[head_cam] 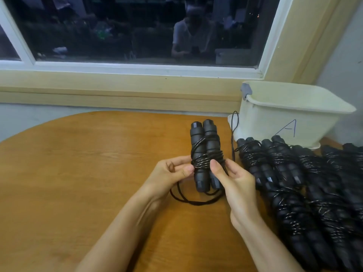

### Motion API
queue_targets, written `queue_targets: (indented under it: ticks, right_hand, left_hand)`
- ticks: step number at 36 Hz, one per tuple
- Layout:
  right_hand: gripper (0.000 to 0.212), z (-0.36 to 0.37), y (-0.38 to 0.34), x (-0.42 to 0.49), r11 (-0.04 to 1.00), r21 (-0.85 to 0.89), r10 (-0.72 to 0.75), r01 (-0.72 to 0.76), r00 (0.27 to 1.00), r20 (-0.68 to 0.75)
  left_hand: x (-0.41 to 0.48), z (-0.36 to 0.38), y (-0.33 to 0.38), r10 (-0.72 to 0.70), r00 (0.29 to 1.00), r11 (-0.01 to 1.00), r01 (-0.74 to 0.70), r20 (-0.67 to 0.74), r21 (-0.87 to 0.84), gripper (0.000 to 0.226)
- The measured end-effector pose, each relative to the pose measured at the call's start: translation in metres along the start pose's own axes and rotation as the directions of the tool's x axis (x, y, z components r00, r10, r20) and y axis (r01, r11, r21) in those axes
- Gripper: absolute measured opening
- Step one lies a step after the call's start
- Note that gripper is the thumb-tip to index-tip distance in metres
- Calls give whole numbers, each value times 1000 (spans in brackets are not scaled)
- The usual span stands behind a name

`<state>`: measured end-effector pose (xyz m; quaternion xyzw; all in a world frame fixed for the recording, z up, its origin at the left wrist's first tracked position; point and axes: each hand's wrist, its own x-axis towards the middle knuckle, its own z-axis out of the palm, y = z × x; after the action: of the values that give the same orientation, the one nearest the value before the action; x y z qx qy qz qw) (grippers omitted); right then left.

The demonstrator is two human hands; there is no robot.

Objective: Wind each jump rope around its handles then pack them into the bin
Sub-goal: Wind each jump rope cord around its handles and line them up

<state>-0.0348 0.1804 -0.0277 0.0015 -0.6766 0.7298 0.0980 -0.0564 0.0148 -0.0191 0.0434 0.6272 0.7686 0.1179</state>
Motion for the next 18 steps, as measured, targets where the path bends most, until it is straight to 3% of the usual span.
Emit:
queue_targets:
  ticks: [4,7,14,18]
  right_hand:
    - [56,2,9,2,985,-162,-61,60,998,-1]
    - [69,2,11,2,912,-382,-161,150,987,3]
    - [46,5,21,-1,776,-549,-331,311,941,65]
    - [55,6,18,-4,710,-624,-313,326,940,135]
  left_hand:
    - [-2,-3,-6,7,998,1000,-8,-64,-15,44]
    - [-2,0,-7,22,989,998,-30,-149,-50,43]
    - [-4,10,-8,142,944,989,-147,-299,4,30]
    - [-7,9,-9,248,926,967,-220,-285,129,20]
